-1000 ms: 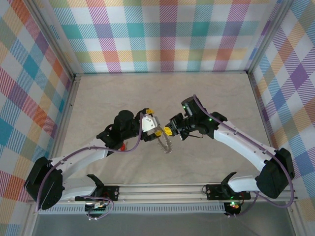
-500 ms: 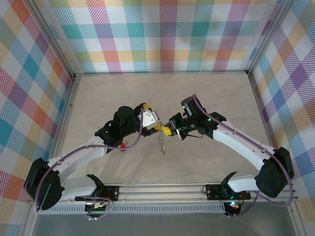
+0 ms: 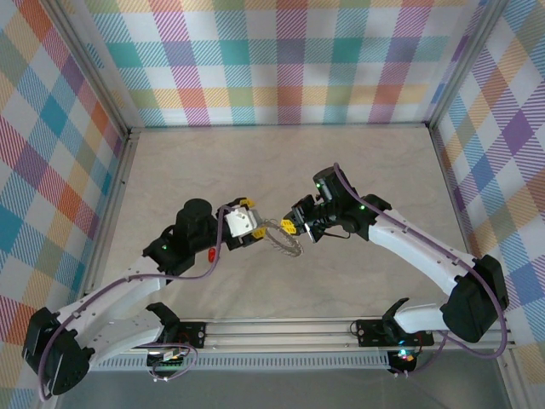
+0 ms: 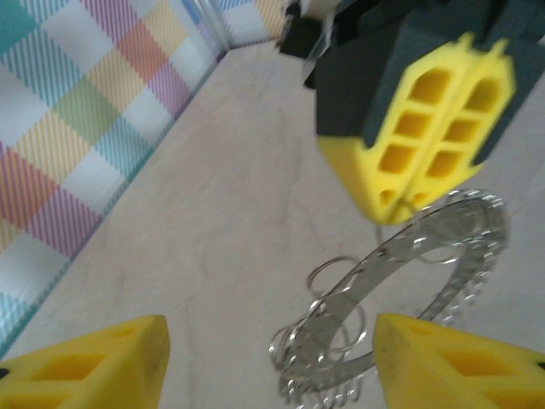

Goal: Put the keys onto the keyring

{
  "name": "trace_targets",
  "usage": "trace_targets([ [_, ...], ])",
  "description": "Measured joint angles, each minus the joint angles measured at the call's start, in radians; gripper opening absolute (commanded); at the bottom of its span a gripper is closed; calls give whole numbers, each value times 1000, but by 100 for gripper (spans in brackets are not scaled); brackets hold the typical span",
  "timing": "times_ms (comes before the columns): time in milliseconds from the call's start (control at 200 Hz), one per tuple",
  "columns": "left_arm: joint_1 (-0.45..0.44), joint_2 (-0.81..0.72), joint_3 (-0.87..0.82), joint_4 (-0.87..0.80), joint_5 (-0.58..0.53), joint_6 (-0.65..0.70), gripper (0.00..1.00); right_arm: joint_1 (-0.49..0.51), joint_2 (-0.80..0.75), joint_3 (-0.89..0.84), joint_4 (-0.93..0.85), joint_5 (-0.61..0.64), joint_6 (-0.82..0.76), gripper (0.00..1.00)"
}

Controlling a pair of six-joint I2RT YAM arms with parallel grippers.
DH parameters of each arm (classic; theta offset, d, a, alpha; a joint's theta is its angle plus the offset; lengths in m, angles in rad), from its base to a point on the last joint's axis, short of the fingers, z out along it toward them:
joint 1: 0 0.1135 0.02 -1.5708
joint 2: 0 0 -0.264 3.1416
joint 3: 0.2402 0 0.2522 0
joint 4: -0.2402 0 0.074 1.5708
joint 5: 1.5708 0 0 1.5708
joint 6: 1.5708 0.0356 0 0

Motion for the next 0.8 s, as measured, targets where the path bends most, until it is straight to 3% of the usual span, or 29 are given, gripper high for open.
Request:
trace_targets([
  [290,-37,79,-6,46,20,-47,39,0,33,-2,41,-27,42,0],
  [805,-53,130,-3,62,0,-54,25,4,42,-10,63,12,90,0],
])
